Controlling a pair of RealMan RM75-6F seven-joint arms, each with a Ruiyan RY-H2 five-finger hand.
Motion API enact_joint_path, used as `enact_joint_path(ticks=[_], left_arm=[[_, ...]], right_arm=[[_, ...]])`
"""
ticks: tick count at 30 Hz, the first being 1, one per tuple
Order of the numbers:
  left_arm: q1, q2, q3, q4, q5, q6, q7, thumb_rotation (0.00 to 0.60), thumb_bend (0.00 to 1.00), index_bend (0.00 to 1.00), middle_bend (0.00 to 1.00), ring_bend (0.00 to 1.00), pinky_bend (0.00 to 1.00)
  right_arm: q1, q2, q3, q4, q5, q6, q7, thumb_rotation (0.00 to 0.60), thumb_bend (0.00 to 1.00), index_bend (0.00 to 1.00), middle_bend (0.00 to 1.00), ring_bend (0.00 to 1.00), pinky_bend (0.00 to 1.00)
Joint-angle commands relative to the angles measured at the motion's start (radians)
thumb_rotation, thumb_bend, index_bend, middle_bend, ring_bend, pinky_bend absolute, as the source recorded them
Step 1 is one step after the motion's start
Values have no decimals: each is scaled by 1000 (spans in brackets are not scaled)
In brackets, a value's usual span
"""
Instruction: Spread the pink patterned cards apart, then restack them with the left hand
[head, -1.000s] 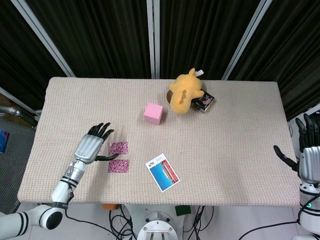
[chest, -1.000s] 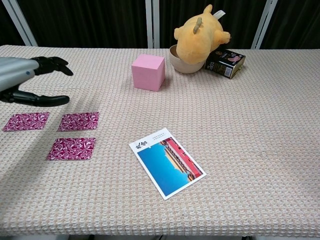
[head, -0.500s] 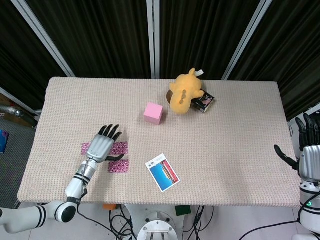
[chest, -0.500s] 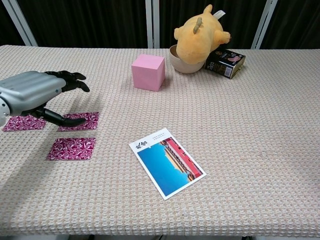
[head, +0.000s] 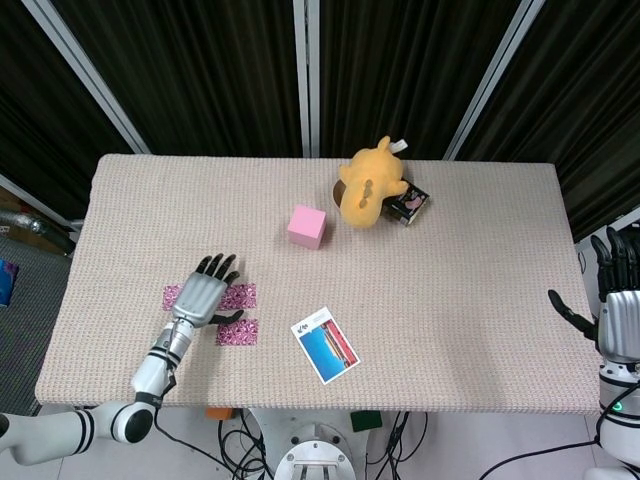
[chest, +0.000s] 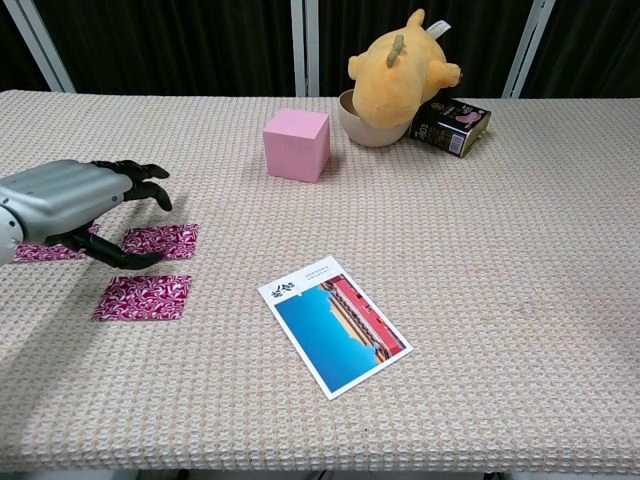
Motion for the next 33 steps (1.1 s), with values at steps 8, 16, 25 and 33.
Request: enact_joint_path(ticks=[8,16,25,33], left_arm=[[-5,-11,10,15,-3,-1,19,402,218,206,0,0,97],[-4,-12,12,12,-8,5,20,436,233,216,0,0,96],[-9,-6,7,7,-26,-9,14,442,238,263,0,0,96],[-14,-5,4,3,-30,-7,13,470,250,326,0,0,96]], right_arm=[[0,-1,-1,4,2,-3,1,600,444,0,0,0,0],[2,-3,-2,7,2,-7,2,600,445,0,0,0,0],[4,-2,-2,4,0,-9,-2,600,445,0,0,0,0],[5,-4,-3,7,2,-14,-3,600,444,0,0,0,0]])
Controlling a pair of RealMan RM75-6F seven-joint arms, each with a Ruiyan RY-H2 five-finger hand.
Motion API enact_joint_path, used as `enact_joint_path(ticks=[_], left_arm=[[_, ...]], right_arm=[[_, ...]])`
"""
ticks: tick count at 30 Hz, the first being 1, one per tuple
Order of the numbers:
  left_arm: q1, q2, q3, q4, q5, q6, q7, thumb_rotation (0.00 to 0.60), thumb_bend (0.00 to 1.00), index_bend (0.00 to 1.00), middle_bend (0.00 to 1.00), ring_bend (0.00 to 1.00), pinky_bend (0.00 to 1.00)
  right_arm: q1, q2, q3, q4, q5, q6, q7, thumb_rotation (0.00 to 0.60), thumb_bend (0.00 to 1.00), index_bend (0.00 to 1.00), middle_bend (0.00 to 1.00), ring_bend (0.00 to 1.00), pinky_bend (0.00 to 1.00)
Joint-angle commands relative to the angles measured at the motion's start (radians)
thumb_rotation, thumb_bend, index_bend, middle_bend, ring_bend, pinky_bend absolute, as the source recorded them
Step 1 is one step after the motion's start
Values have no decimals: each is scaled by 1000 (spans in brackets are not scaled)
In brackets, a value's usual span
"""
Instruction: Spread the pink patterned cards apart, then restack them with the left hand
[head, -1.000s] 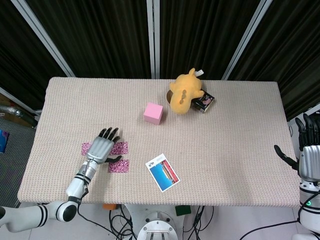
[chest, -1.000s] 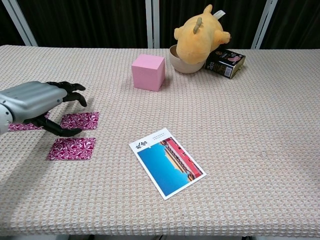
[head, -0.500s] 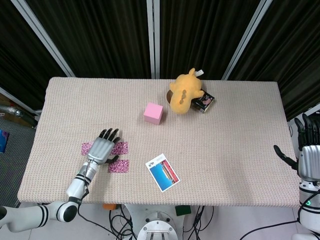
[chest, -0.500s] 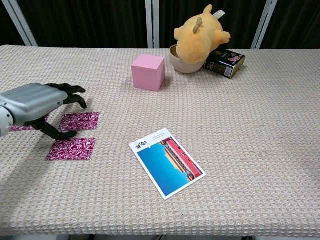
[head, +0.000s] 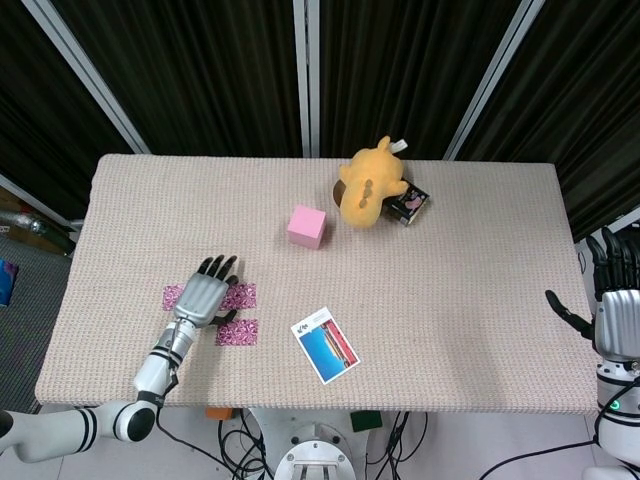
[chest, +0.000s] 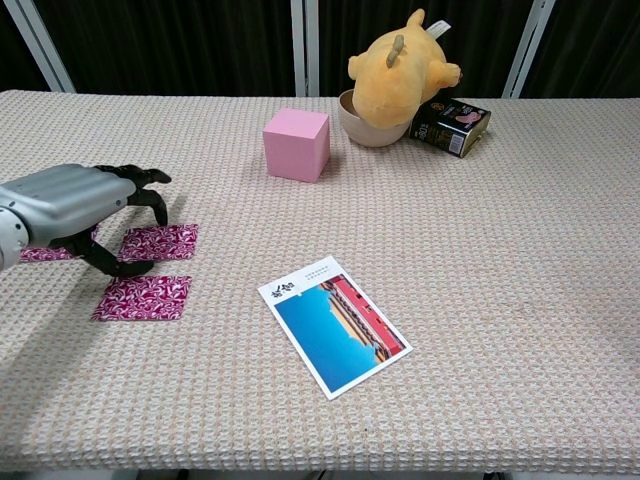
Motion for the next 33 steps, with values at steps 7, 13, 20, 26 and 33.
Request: enact_joint_path(ticks=[7,13,20,26,33], left_arm=[[-3,-6,-4,3,-4,4,-8,543,251,354,0,0,96],[0,-1,-7,-9,4,14,-24,575,251,355,0,0,96],[12,30,-7,-57,18,28,-62,579,250,354,0,0,96],[32,75,-8,-136,25,48,-104,575,250,353,0,0,96],[81,104,13,-236,-6,112,-82,574,251,352,0,0,96]], right_arm=[[-1,-3,0,5,4,-3,4,600,444,0,0,0,0],[-1,-3,0,9,6,-3,7,600,445,0,0,0,0],[0,-3,1,9,6,-4,9,600,444,0,0,0,0],[1,-6,-1,10,4,-6,6,600,445,0,0,0,0],[3,-7,0,7,2,-5,3,600,444,0,0,0,0]])
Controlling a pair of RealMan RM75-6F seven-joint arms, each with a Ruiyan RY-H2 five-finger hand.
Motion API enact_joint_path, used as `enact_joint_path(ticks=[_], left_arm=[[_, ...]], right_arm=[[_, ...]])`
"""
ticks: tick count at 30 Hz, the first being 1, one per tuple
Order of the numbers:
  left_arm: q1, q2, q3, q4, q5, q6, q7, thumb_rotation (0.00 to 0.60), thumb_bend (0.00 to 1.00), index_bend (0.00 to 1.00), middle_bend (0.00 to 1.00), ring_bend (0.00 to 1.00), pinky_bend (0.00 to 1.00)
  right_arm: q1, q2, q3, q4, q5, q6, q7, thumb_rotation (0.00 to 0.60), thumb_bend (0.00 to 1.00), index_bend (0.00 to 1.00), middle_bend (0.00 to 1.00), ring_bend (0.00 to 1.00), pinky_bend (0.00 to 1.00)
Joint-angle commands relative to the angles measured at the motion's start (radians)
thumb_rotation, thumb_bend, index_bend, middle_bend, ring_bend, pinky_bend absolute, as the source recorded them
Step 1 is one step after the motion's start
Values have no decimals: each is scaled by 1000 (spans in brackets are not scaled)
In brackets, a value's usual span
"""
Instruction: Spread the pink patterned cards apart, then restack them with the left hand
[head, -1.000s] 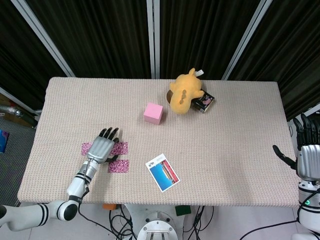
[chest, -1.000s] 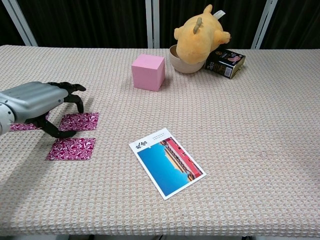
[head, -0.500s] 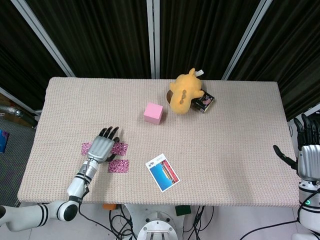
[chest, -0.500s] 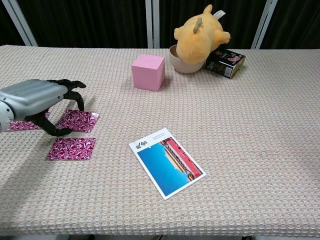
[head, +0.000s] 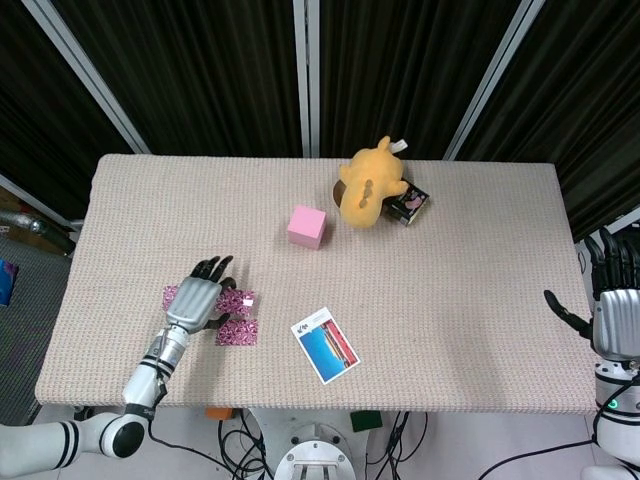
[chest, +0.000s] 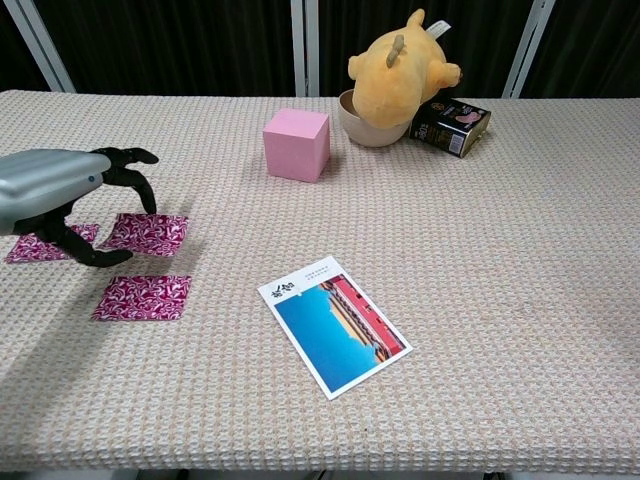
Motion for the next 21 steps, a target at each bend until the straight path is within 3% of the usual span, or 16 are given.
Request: enact_joint_path(ticks=[1,14,21], left_arm=[[34,14,16,-53,-23,45,18,572,250,352,0,0,96],[111,-36,70,-151,-87,198,209,561,250,358,0,0,97],[122,-71,76,-181,-92,232,266,487,250,373,0,0,96]], right_arm=[[1,0,1,1,2,-3,2,600,445,0,0,0,0],[15,-20,-7,39,-5,-22,57,600,446,0,0,0,0],[9,-16,-10,50,-5,-16,84,600,449,0,0,0,0]])
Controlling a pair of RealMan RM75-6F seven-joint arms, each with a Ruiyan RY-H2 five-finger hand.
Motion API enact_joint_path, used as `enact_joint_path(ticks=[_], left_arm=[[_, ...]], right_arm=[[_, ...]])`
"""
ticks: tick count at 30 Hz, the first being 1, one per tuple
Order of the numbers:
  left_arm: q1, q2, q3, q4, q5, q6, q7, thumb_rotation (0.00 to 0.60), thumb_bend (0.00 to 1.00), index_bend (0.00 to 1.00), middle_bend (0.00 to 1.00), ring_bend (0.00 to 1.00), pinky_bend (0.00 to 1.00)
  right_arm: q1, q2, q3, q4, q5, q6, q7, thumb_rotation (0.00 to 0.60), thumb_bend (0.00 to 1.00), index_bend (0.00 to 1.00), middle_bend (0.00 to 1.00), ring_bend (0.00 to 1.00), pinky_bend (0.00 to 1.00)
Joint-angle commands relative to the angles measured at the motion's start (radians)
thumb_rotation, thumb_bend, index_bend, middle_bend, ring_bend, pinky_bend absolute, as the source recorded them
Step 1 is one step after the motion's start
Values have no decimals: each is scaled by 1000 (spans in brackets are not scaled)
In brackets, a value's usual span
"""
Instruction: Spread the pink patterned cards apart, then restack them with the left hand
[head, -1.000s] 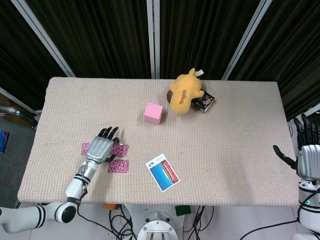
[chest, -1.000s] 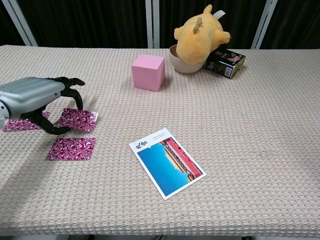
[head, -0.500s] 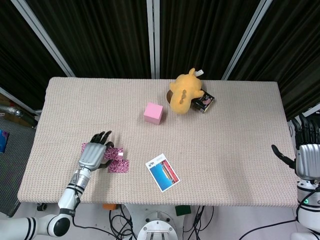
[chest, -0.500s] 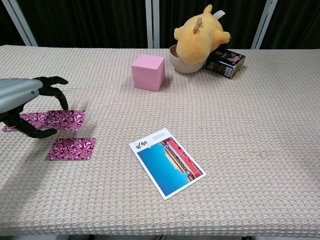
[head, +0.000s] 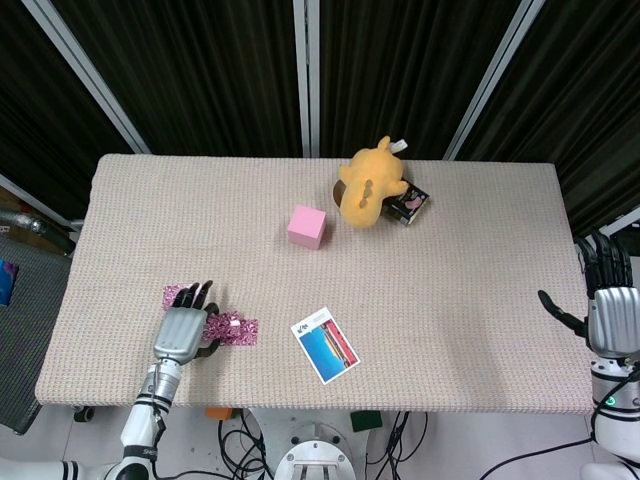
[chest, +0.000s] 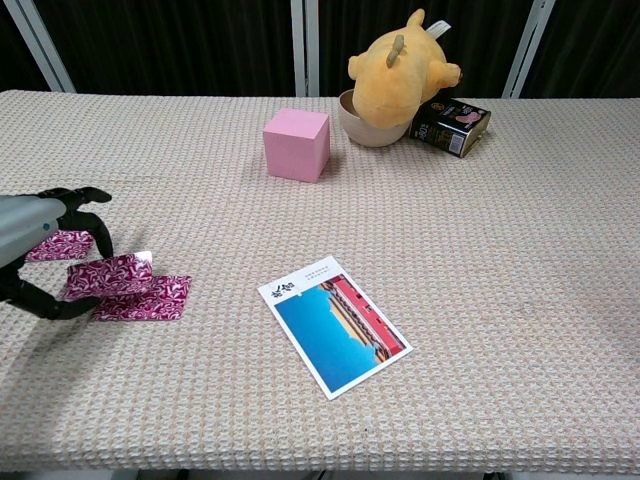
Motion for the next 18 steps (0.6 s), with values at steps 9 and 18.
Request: enact_joint_path(ticks=[9,18], left_arm=[[-8,-42,8,-11,20,-11,36,474,250,375,0,0,96],[-39,-47,9,39,35,-51,87,478,252,375,0,0,96]], right_arm=[[-14,1,-6,14,1,15,26,600,448,0,0,0,0],[-22,5,-6,13,4,24,26,600,449,0,0,0,0]])
